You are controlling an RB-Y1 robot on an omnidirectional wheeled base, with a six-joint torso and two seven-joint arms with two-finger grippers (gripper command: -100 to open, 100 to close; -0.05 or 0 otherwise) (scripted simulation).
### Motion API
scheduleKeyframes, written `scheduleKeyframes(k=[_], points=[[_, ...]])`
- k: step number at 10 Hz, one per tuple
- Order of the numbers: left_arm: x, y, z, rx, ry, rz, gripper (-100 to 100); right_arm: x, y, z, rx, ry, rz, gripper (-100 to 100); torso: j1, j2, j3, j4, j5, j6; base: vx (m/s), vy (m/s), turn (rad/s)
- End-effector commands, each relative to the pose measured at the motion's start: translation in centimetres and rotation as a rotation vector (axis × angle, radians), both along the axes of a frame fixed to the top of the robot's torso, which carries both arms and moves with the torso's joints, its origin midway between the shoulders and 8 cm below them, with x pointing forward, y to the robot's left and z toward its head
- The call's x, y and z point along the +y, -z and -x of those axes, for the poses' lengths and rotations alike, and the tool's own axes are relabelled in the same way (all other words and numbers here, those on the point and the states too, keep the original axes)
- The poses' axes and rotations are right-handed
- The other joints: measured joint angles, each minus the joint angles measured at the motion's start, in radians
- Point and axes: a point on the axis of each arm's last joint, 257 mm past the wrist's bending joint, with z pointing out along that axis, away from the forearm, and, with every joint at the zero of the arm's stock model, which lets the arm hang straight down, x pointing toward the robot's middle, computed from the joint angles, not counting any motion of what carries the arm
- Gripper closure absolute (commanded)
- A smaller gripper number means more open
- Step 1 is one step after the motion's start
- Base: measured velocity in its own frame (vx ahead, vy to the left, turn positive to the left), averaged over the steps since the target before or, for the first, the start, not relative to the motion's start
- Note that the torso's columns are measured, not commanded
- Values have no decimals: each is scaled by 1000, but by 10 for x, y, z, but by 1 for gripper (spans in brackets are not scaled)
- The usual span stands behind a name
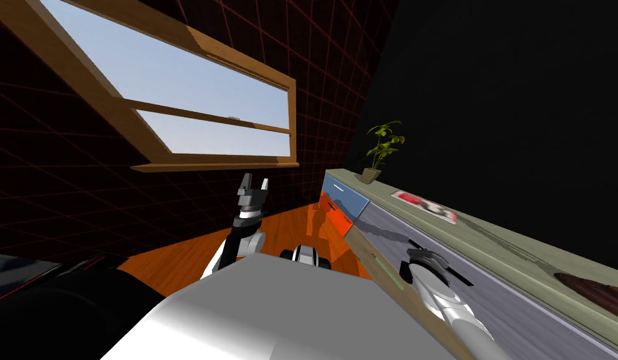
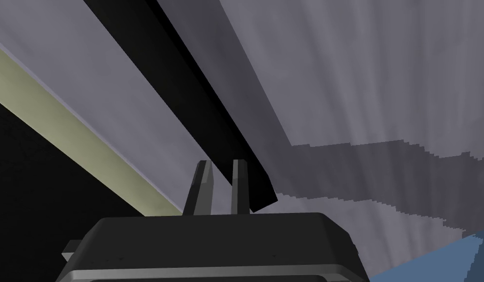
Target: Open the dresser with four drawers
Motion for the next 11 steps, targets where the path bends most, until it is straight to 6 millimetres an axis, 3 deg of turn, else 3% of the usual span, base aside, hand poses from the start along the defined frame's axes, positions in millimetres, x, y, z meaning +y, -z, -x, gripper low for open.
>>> scheduleKeyframes(k=[1,2,5,7,10,11], points=[[0,0,0,0,0,0,0,26,6,-19,7,-71,-5,100,2,0,0,0,1,3,92,23,-203],[0,0,0,0,0,0,0,41,5,-33,-4,-112,-15,100,2,0,0,0,1,1,102,8,-317],[0,0,0,0,0,0,0,59,-2,-49,2,-170,16,100,2,0,-1,0,3,4,96,22,-248],[0,0,0,0,0,0,0,84,-14,-71,-13,-238,35,100,4,1,0,1,5,2,130,37,-354],[0,0,0,0,0,0,0,87,-16,-72,-2,-251,51,100,7,7,3,4,8,1,54,28,-103],[0,0,0,0,0,0,0,97,-19,-76,-40,-241,44,-100,7,8,4,5,9,2,-1,1,20]])
